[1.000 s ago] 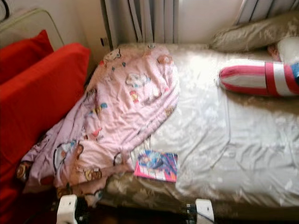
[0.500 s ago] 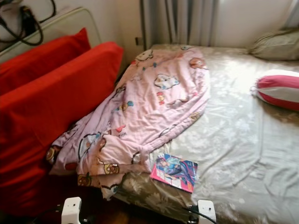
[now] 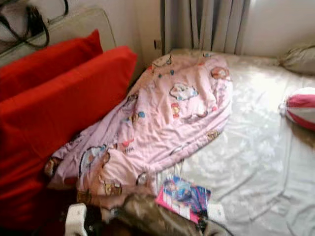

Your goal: Clean up the room

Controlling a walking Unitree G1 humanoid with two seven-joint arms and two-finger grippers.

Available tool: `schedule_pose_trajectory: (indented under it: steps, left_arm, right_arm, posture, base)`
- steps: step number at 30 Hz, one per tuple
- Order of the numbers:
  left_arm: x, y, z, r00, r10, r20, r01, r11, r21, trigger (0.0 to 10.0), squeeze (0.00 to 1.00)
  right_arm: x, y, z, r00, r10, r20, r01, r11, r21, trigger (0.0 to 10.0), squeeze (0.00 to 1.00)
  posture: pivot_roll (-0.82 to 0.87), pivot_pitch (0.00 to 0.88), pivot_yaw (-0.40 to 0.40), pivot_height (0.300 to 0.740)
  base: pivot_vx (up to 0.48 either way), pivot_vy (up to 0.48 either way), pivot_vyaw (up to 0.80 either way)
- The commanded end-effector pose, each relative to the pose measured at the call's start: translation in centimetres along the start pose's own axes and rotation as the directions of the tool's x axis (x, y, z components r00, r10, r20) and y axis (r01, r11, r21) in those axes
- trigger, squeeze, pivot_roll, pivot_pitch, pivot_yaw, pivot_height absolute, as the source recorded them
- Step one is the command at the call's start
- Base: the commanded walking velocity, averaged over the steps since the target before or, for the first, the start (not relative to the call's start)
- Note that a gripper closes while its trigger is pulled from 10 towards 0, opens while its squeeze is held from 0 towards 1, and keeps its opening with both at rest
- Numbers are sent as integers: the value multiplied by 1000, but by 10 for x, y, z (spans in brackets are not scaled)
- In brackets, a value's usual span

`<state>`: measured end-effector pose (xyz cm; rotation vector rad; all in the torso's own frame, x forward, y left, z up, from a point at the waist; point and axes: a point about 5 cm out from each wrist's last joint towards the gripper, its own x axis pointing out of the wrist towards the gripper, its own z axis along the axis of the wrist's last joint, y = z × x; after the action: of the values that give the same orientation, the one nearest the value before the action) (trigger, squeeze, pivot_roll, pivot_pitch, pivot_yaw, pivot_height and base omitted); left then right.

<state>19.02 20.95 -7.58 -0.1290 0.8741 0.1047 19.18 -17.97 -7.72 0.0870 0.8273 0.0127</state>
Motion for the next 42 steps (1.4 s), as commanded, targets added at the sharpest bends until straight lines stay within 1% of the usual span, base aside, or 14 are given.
schedule_pose_trajectory:
  steps: [1, 12, 14, 17, 20, 21, 22, 23, 25, 29, 30, 32, 37, 42]
  left_arm:
    - [-1, 3, -2, 1000, 4, 7, -4, 1000, -23, 10000, 0]
    - [-3, 5, 0, 998, -9, 60, 10, 1000, -19, 10000, 0]
    - [-4, 9, 8, 992, -8, 129, 11, 1000, -21, 10000, 0]
    - [-4, 10, 17, 982, -8, 188, 16, 999, -41, 10000, 0]
    - [-5, 12, 38, 954, -12, 300, 31, 998, -58, 10000, 0]
    - [-4, 12, 44, 947, -16, 322, 33, 998, -46, 10000, 0]
    - [-6, 9, 64, 912, -46, 407, 47, 999, 8, 10000, 0]
    - [-6, 9, 64, 912, -46, 407, 47, 999, 8, 10000, 0]
    - [-14, 0, 100, 812, -93, 576, 63, 995, 72, 10000, 0]
    - [-22, -9, 120, 745, -124, 656, 74, 992, 103, 10000, 0]
    - [-26, -21, 120, 719, -170, 674, 95, 984, 148, 10000, 0]
    - [-30, -28, 121, 692, -186, 698, 109, 982, 153, 10000, 0]
    - [-37, -30, 126, 662, -177, 728, 110, 984, 139, 10000, 0]
    - [-40, -32, 127, 663, -172, 729, 115, 985, 127, 10000, 0]
  right_arm:
    - [-2, -3, -3, 1000, -8, 6, 8, 1000, 15, 10000, 0]
    - [3, 3, 25, 989, 4, 148, -5, 1000, 7, 10000, 0]
    - [2, -2, 38, 973, 7, 231, -12, 1000, 20, 10000, 0]
    - [1, -2, 44, 961, 21, 274, -24, 1000, 9, 10000, 0]
    - [-1, -4, 56, 933, 14, 359, -19, 1000, 11, 10000, 0]
    - [-1, -4, 60, 925, 10, 379, -15, 1000, 11, 10000, 0]
    - [-3, -6, 67, 905, 2, 425, -5, 1000, 7, 10000, 0]
    - [-3, -6, 67, 905, 2, 425, -5, 1000, 7, 10000, 0]
    - [-7, -5, 76, 869, 3, 494, -14, 1000, 18, 10000, 0]
    - [-11, -1, 84, 829, 36, 558, -45, 999, 3, 10000, 0]
    - [-12, 4, 86, 818, 64, 572, -59, 998, -27, 10000, 0]
    - [-13, 10, 89, 804, 87, 589, -72, 996, -48, 10000, 0]
    - [-13, 18, 97, 790, 97, 606, -82, 995, -53, 10000, 0]
    - [-7, 24, 95, 824, 94, 559, -72, 996, -61, 10000, 0]
  posture:
    - [38, 89, 60, 740]
    - [37, 88, 58, 740]
    - [19, 72, 63, 740]
    - [13, 67, 62, 740]
    - [17, 52, 60, 740]
    - [18, 48, 58, 740]
    - [28, 32, 54, 740]
    - [28, 32, 54, 740]
    - [32, 26, 52, 740]
    - [38, 12, 47, 740]
    - [34, 0, 48, 740]
    - [34, 0, 49, 740]
    - [50, 0, 42, 740]
    - [54, 0, 43, 740]
  base:
    - [0, 0, 0]
    - [0, 0, 0]
    - [0, 0, 0]
    - [0, 0, 0]
    - [0, 0, 0]
    - [0, 0, 0]
    - [0, 0, 0]
    - [0, 0, 0]
    - [0, 0, 0]
    - [0, 0, 0]
    - [0, 0, 0]
    - [0, 0, 0]
    - [0, 0, 0]
    - [0, 0, 0]
